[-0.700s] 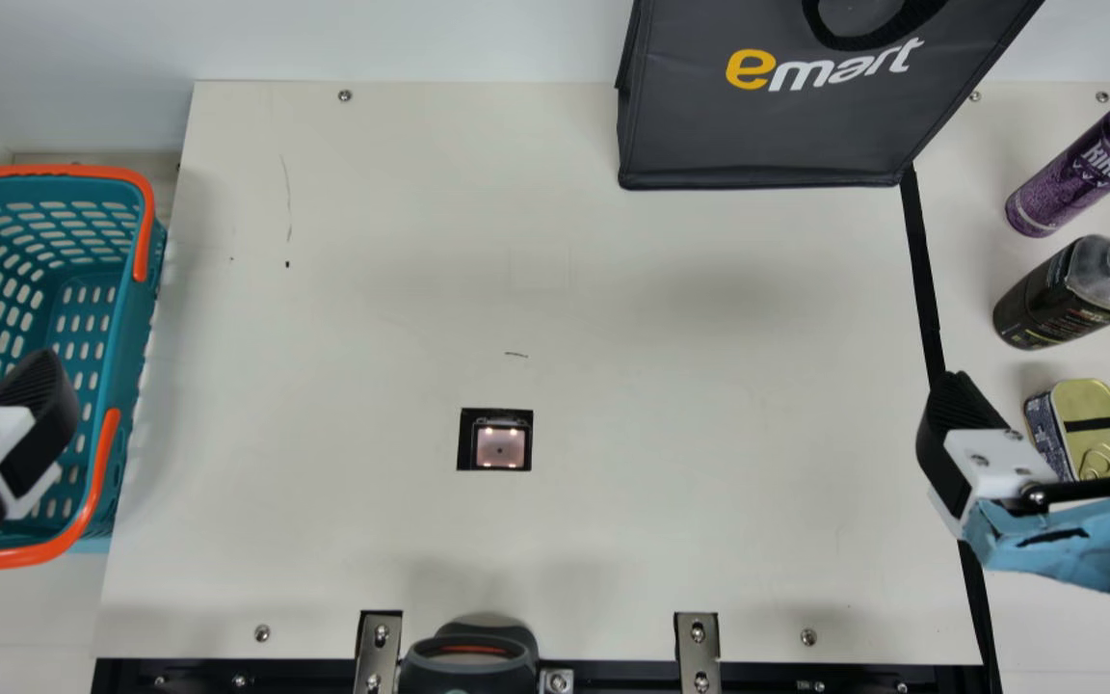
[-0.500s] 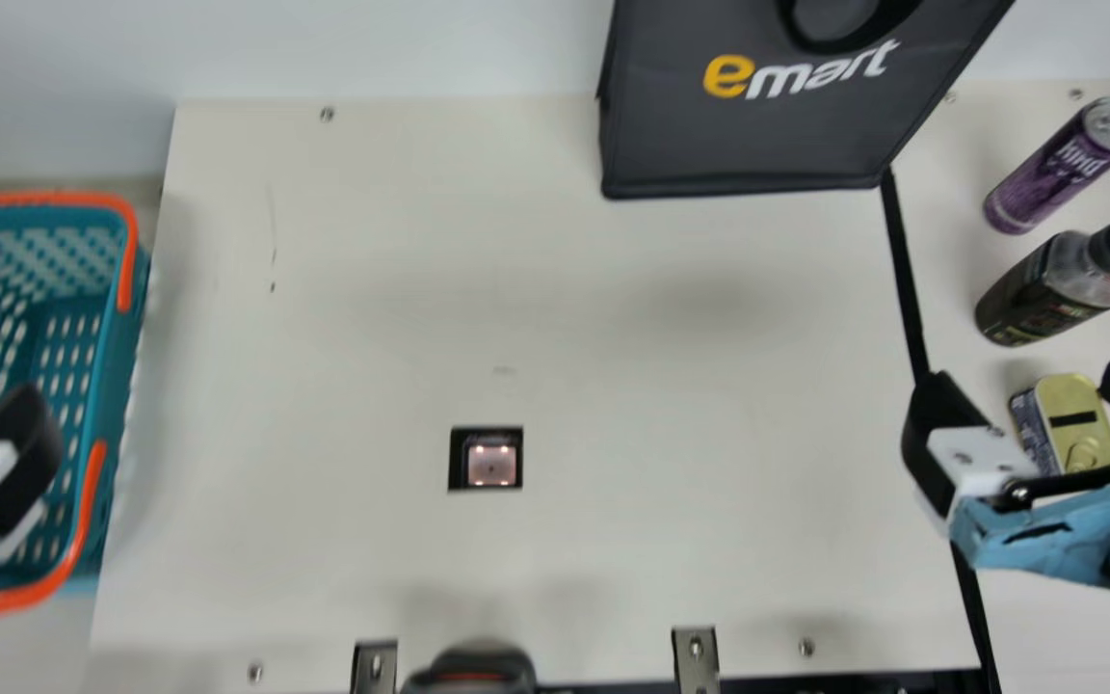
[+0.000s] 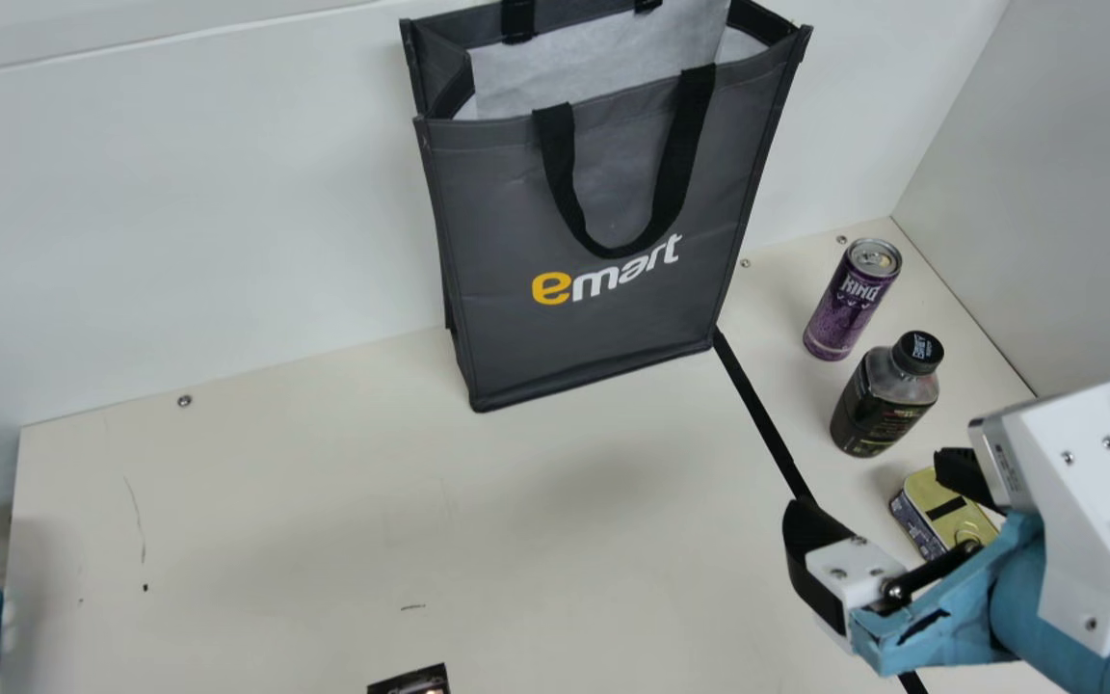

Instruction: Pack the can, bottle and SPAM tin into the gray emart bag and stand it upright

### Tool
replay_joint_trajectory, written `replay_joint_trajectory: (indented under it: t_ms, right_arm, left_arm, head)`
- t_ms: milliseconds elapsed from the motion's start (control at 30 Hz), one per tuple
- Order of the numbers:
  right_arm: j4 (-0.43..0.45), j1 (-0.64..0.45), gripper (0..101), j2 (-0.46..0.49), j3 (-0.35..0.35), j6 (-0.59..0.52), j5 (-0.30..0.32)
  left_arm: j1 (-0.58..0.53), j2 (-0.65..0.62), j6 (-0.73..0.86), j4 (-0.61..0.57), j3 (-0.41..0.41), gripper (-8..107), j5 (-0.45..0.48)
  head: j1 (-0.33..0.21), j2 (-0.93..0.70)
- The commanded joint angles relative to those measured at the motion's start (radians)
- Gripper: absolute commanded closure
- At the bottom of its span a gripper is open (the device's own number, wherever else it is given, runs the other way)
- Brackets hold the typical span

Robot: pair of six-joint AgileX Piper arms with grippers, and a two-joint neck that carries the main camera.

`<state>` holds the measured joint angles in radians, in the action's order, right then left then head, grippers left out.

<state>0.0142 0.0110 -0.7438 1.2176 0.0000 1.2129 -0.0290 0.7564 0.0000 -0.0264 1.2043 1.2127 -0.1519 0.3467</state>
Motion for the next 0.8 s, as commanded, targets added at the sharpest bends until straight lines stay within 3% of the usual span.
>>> replay_joint_trajectory:
  t_ms: [0, 767]
  right_arm:
    - [0.0, 0.0, 6, 0.0, 0.0, 0.0, 0.0]
    - [0.0, 0.0, 6, 0.0, 0.0, 0.0, -0.001]
  left_arm:
    - [0.0, 0.0, 0.0, 0.0, 0.0, 9, 0.0]
    - [0.0, 0.0, 0.0, 0.0, 0.0, 9, 0.0]
  head:
    - [-0.023, 0.002]
    - [-0.023, 0.002]
